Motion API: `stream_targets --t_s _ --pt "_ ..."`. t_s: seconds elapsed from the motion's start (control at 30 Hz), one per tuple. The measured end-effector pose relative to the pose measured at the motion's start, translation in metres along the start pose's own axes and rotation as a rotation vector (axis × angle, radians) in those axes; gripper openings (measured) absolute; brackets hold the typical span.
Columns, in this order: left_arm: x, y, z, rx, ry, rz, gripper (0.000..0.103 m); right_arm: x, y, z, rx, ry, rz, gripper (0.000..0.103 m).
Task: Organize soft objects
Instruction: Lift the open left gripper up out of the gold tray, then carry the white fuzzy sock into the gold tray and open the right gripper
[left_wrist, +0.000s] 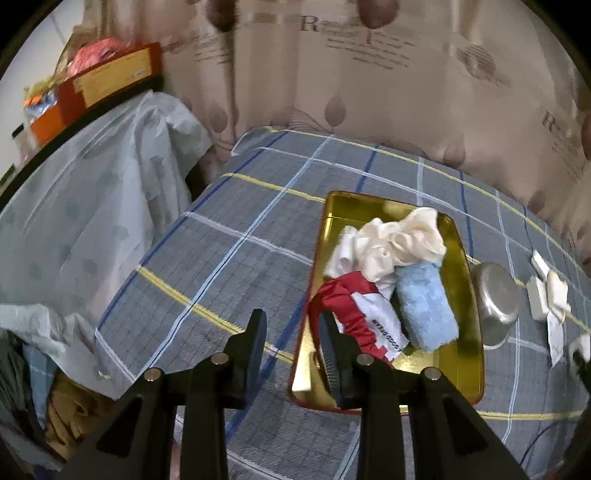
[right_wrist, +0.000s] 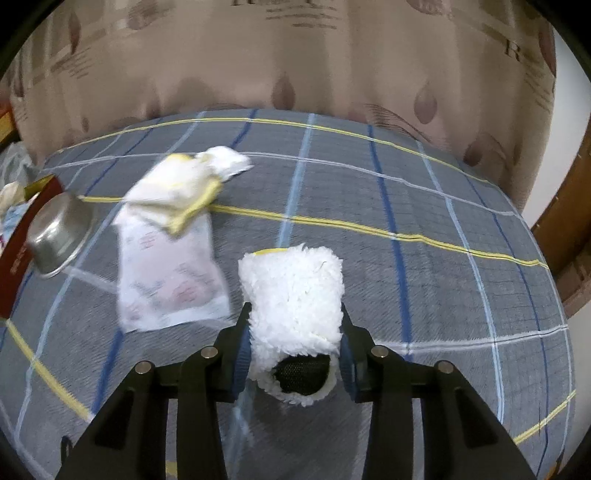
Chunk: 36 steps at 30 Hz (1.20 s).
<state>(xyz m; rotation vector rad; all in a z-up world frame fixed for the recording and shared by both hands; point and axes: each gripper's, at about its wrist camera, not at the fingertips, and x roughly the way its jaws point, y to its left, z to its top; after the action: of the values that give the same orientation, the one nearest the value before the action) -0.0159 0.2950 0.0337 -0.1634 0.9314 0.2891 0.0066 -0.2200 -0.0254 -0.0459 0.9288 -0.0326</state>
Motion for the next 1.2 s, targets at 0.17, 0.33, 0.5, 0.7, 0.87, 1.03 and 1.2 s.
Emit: stream_targets --t_s 0.17,0.33,0.5,0.7,0.87,1.03,1.2 --pt "-0.002 0.015 0.001 -0.05 -0.01 0.005 0.03 -0.024 0.026 -0.002 -0.029 -0.026 0.058 0.036" --pt "0.001 0.021 0.002 -0.069 0.008 0.004 0.03 -0.043 0.069 0.002 -0.095 -0.034 0.15 0.036" --pt "0.005 0.029 0.002 -0.093 0.028 0.016 0.03 -0.056 0.12 0.008 -0.181 -0.046 0.249 0.036" --pt "0.006 0.045 0.003 -0.153 0.04 0.025 0.03 -0.068 0.194 0.025 -0.315 -0.059 0.366 0.036" --pt "0.007 0.056 0.003 -0.17 0.05 0.055 0.03 -0.077 0.252 0.04 -0.377 -0.079 0.46 0.036" --pt "0.008 0.069 0.004 -0.203 0.056 0.074 0.03 -0.078 0.301 0.047 -0.429 -0.089 0.521 0.036" --pt "0.008 0.079 0.004 -0.23 0.062 0.087 0.03 -0.061 0.343 0.051 -0.454 -0.046 0.563 0.036"
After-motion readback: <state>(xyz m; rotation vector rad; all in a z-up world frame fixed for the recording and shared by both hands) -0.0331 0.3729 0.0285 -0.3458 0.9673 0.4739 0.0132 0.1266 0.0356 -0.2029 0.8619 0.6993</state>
